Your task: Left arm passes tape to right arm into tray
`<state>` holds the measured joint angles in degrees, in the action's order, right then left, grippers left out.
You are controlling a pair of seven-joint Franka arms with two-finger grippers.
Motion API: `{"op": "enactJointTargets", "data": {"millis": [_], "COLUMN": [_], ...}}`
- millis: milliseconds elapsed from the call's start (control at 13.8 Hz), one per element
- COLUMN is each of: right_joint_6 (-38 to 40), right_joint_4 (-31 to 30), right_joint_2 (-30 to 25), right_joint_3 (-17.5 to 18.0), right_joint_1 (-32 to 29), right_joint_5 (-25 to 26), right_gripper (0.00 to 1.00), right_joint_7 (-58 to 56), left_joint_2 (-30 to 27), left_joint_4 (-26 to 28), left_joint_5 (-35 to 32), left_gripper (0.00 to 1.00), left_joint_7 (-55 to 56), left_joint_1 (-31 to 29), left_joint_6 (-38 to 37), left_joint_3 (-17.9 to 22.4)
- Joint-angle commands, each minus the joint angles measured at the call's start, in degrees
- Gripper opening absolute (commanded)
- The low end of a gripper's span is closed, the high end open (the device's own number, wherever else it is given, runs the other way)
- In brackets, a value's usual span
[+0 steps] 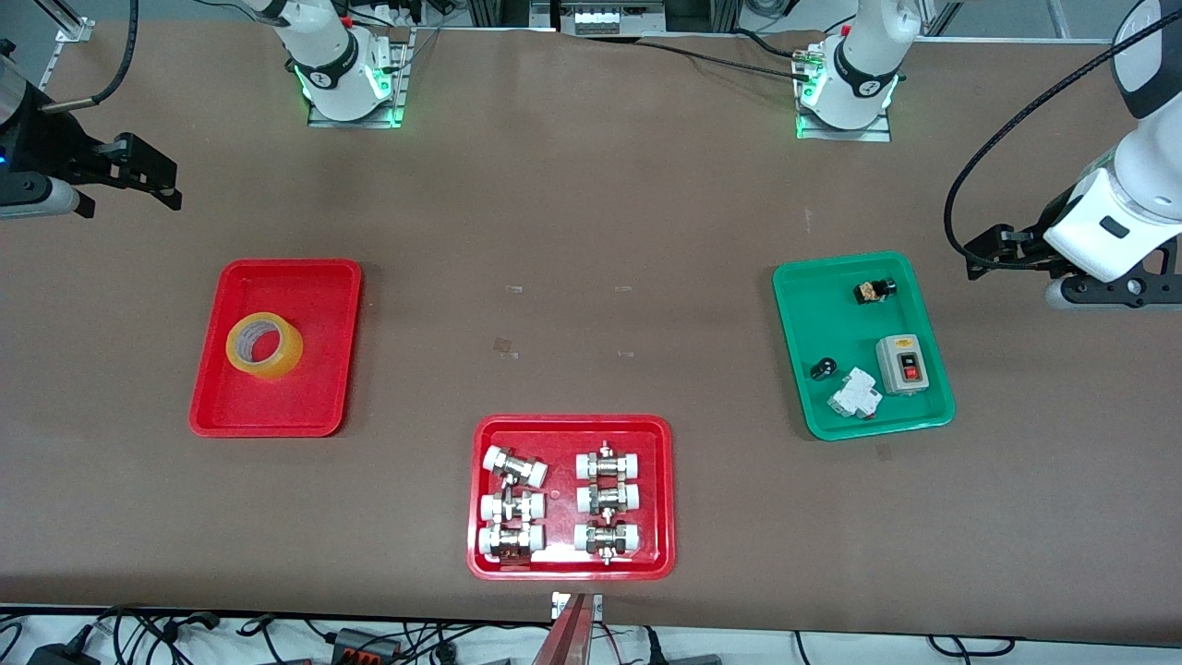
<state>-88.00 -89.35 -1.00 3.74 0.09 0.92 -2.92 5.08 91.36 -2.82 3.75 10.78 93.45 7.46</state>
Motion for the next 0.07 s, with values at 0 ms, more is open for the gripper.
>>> {"op": "enactJointTargets", "data": {"millis": [0], "right_joint_6": [0.6], "right_joint_4": [2.3], "right_joint_2": [1.6], "right_joint_3": [-1.1], "right_joint_1": [-0.4], "right_joint_5": [-1.2], "right_gripper": [1.00], "right_joint_7": [0.6], "left_joint_2": [-1.9], "left_joint_4": [0.9], "left_joint_5": [1.3], "left_gripper": [1.00], "left_joint_7": [0.4], "left_joint_1": [0.0], "left_joint_6": [-0.6], "left_joint_3": [-0.2]}}
